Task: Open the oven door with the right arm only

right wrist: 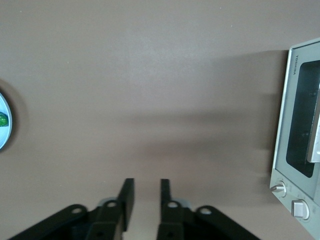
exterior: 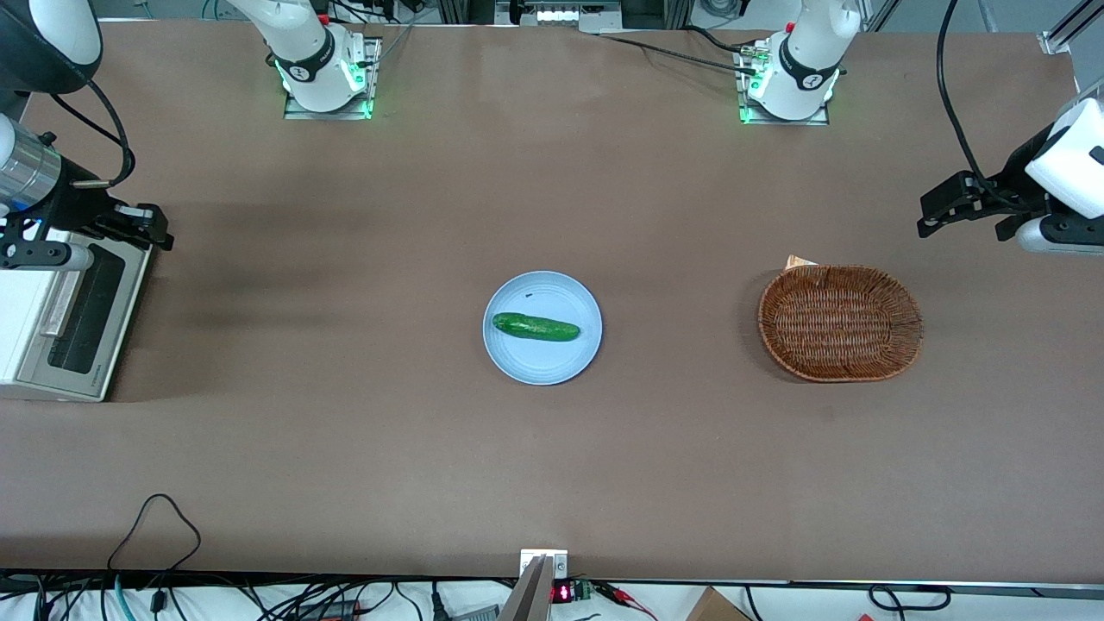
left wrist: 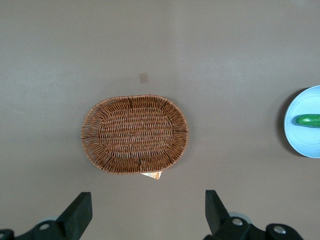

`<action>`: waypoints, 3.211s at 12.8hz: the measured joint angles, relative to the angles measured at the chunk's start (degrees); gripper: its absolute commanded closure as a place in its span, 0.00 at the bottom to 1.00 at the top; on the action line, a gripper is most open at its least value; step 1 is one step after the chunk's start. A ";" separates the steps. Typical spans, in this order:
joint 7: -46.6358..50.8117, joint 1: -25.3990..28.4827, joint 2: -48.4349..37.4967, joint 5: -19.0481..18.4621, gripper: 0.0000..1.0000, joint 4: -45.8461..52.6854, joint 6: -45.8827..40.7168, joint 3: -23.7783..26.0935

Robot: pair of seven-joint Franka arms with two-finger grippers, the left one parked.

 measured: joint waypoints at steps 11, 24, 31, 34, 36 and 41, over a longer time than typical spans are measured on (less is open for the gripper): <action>2.29 1.87 3.81 -19.67 0.94 -0.32 -8.11 0.98; 32.14 1.97 21.20 -60.07 0.99 -4.38 -4.95 0.57; 41.83 -0.46 24.10 -66.77 0.98 -7.07 -0.02 0.33; 44.18 -0.82 24.45 -68.05 0.99 -7.58 0.26 0.28; 45.55 -1.01 25.06 -68.39 0.98 -7.66 0.88 0.27; 46.81 -1.22 25.69 -69.12 0.98 -7.67 1.42 0.26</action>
